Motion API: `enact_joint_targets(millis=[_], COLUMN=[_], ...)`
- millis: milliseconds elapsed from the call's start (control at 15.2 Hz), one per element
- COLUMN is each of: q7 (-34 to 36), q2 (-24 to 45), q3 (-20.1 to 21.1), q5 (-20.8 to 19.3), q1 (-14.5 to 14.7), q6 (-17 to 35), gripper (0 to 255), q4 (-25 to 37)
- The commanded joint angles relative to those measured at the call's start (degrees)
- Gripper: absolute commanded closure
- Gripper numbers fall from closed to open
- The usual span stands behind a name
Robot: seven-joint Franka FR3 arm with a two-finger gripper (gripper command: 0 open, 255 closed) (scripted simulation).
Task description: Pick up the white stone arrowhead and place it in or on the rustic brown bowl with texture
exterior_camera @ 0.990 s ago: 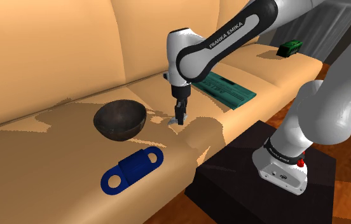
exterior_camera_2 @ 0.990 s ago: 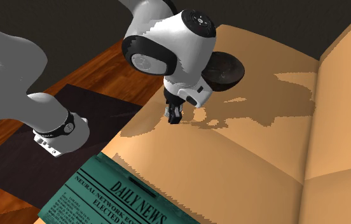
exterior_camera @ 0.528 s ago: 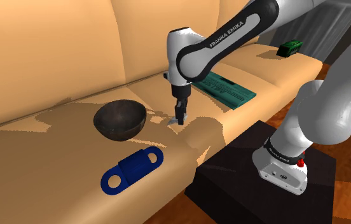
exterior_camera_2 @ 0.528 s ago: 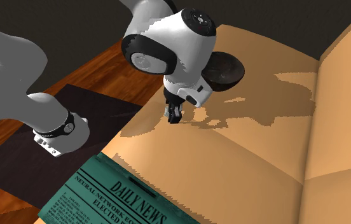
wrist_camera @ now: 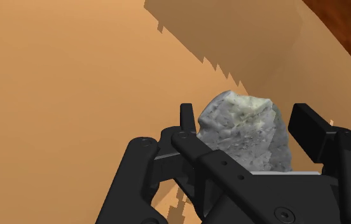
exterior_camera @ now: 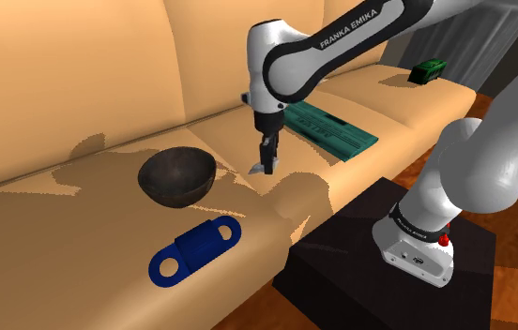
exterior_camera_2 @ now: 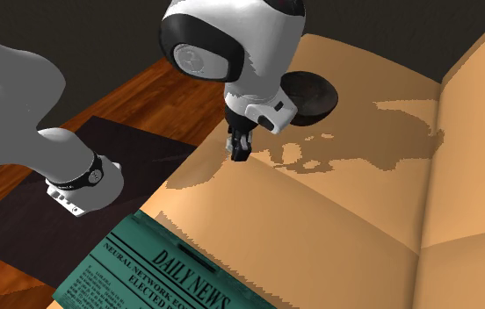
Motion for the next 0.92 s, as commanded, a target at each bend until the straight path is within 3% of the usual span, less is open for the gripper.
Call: enact_joint_targets(millis=[0,858], q7=[0.2,1.3], q2=[-0.9,-5.9], q3=[0.0,-0.5], q5=[-0.1,-0.5], q1=[0.0,-0.2], q6=[-1.8,-12.3], gripper=[255,255], q4=[0.9,6.4])
